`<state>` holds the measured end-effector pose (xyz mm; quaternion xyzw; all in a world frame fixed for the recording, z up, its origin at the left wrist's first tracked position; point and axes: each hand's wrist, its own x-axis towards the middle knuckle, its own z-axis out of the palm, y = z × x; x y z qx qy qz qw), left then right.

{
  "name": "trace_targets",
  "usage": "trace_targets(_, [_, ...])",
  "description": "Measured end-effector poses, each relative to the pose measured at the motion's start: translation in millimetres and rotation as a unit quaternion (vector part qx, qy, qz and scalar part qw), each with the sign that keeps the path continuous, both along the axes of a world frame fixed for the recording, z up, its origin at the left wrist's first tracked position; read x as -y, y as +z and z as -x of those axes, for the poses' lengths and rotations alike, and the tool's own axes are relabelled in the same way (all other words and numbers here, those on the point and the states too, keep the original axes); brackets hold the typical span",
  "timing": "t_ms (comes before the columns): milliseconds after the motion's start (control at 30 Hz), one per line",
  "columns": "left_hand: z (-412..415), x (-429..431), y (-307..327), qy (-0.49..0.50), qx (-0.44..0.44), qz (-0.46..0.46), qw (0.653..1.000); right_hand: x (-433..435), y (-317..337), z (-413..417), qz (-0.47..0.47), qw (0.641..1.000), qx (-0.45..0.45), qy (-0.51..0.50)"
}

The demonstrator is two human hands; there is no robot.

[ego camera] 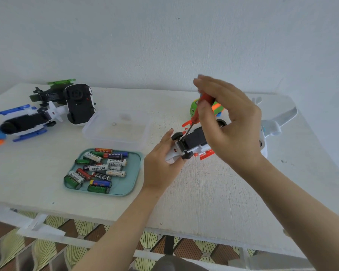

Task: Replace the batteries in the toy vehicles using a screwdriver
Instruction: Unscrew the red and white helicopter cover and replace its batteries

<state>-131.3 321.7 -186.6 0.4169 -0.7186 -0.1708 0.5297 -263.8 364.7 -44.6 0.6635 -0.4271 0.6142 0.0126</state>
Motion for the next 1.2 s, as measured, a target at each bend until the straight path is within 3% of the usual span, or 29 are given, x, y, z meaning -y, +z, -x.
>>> trace_targets(133, [0.6, -0.1, -1.4, 0.007, 0.004, 0.019, 1.0, 2.3, -1.6, 0.0, 0.035, 0.999, 0.009, -0.031])
trace_targets(300, [1.6, 0.9, -1.9, 0.034, 0.028, 0.024, 0.999, 0.3, 0.1, -0.1, -0.019, 0.999, 0.028, 0.005])
trace_targets(433, [-0.1, 4.1, -7.1, 0.028, 0.042, 0.011, 0.999, 0.9, 1.9, 1.4, -0.019, 1.0, -0.011, 0.009])
trace_targets(700, [0.9, 1.3, -3.8, 0.03, 0.041, 0.017, 0.999, 1.8, 5.7, 2.6, -0.007, 0.998, -0.009, -0.063])
trace_targets(833, [0.8, 1.3, -3.3, 0.036, 0.041, 0.02, 0.998, -0.8, 5.6, 4.2, -0.05, 0.999, -0.005, -0.01])
trace_targets(1067, [0.8, 1.5, -2.3, 0.031, 0.034, 0.016, 0.999, 1.6, 3.9, -0.2, 0.009, 0.999, 0.009, -0.032])
trace_targets(1200, [0.6, 1.9, -2.7, 0.03, 0.031, 0.014, 0.999, -0.1, 0.3, -0.1, -0.041, 0.999, 0.027, 0.015])
